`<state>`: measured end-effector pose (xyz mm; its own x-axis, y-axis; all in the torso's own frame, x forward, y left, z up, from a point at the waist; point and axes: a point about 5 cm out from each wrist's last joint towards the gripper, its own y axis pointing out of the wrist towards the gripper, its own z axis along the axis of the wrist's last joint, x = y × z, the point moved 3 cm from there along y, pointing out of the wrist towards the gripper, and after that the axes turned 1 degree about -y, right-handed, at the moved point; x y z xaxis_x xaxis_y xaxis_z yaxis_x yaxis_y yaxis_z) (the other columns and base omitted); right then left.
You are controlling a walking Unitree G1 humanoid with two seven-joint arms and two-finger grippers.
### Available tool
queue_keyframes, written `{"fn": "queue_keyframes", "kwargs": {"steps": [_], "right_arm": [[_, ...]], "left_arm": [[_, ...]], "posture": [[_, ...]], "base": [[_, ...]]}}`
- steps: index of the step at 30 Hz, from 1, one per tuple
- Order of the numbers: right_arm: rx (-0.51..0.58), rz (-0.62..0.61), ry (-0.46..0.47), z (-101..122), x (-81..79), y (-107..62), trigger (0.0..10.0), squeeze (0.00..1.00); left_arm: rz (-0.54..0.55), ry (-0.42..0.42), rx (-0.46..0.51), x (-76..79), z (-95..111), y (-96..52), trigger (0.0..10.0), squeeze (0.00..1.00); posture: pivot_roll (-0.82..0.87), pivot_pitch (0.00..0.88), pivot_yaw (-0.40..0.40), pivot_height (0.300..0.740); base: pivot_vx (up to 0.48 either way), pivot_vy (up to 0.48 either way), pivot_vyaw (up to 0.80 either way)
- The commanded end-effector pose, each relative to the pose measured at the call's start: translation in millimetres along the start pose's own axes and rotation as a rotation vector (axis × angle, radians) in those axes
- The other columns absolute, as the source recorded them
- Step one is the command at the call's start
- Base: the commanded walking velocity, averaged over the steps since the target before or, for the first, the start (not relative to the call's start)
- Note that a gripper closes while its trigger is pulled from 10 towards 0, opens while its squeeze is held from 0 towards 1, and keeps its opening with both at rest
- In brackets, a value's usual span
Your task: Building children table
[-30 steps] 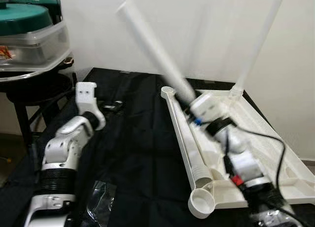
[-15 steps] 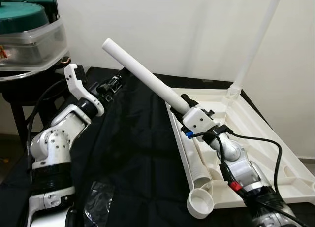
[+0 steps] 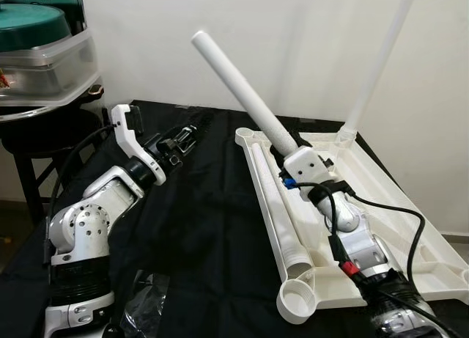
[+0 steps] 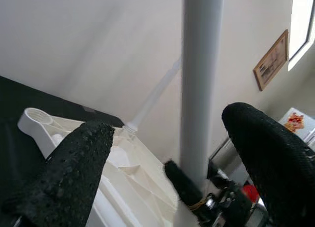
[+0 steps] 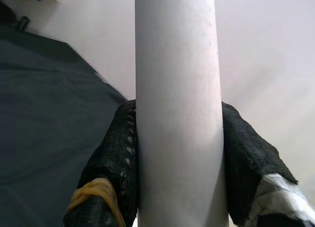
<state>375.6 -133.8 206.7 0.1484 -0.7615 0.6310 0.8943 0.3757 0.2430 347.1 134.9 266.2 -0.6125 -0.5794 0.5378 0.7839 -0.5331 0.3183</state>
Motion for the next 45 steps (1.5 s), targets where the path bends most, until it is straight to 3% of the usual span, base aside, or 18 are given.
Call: {"fn": "queue_keyframes", "kwargs": {"steps": [1, 7, 20, 26, 31, 33, 34, 35, 36, 45], "right_arm": [[0.014, 0.044, -0.005, 0.8, -8.7, -0.8, 0.0, 0.0], [0.015, 0.113, -0.013, 0.6, -22.9, -2.5, 0.0, 0.0], [0.017, 0.163, -0.004, 0.2, -33.5, -3.8, 0.0, 0.0], [0.0, 0.204, 0.003, -4.2, -43.1, -4.8, 0.0, 0.0], [0.009, 0.213, 0.004, -2.2, -45.6, -4.6, 0.0, 0.0], [0.029, 0.226, 0.003, 1.4, -47.9, -4.4, 0.0, 0.0], [0.029, 0.226, 0.003, 1.4, -47.9, -4.4, 0.0, 0.0], [0.037, 0.232, 0.001, 2.7, -48.8, -4.6, 0.0, 0.0], [0.047, 0.241, -0.004, 4.0, -50.2, -5.3, 0.0, 0.0], [0.059, 0.254, -0.013, 5.0, -51.5, -5.8, 0.0, 0.0]], "left_arm": [[-0.006, -0.006, -0.005, 3.7, -0.6, 1.9, 10.0, 0.0], [0.005, -0.034, 0.027, 5.5, 0.9, 9.8, 10.0, 0.0], [0.035, -0.062, 0.072, 2.7, 6.3, 19.5, 10.0, 0.0], [-0.002, -0.084, 0.102, 13.1, 10.1, 29.6, 10.0, 0.0], [-0.001, -0.085, 0.1, 12.8, 8.8, 31.6, 10.0, 0.0], [-0.001, -0.089, 0.092, 12.2, 6.5, 33.0, 7.8, 0.0], [-0.001, -0.089, 0.092, 12.2, 6.5, 33.0, 7.8, 0.0], [-0.001, -0.088, 0.086, 12.2, 4.6, 33.6, 4.5, 0.0], [0.001, -0.087, 0.082, 12.2, 1.9, 34.2, 0.0, 0.0], [0.016, -0.085, 0.1, 11.2, 1.1, 34.1, 0.0, 0.0]], "posture": [[0.06, 0.0, -0.105, 0.74], [0.06, 0.0, -0.107, 0.74], [0.06, 0.0, -0.109, 0.74], [0.06, 0.0, -0.109, 0.74], [0.05, 0.0, -0.106, 0.74], [0.05, 0.0, -0.105, 0.74], [0.05, 0.0, -0.105, 0.74], [0.05, 0.0, -0.104, 0.74], [0.05, 0.0, -0.105, 0.74], [0.05, 0.0, -0.108, 0.74]], "base": [[0.0, 0.0, 0.0], [0.0, 0.0, 0.0], [0.0, 0.0, 0.0], [0.0, 0.0, 0.0], [0.0, 0.0, 0.0], [0.0, 0.0, 0.0], [0.0, 0.0, 0.0], [0.0, 0.0, 0.0], [0.0, 0.0, 0.0], [0.0, 0.0, 0.0]]}}
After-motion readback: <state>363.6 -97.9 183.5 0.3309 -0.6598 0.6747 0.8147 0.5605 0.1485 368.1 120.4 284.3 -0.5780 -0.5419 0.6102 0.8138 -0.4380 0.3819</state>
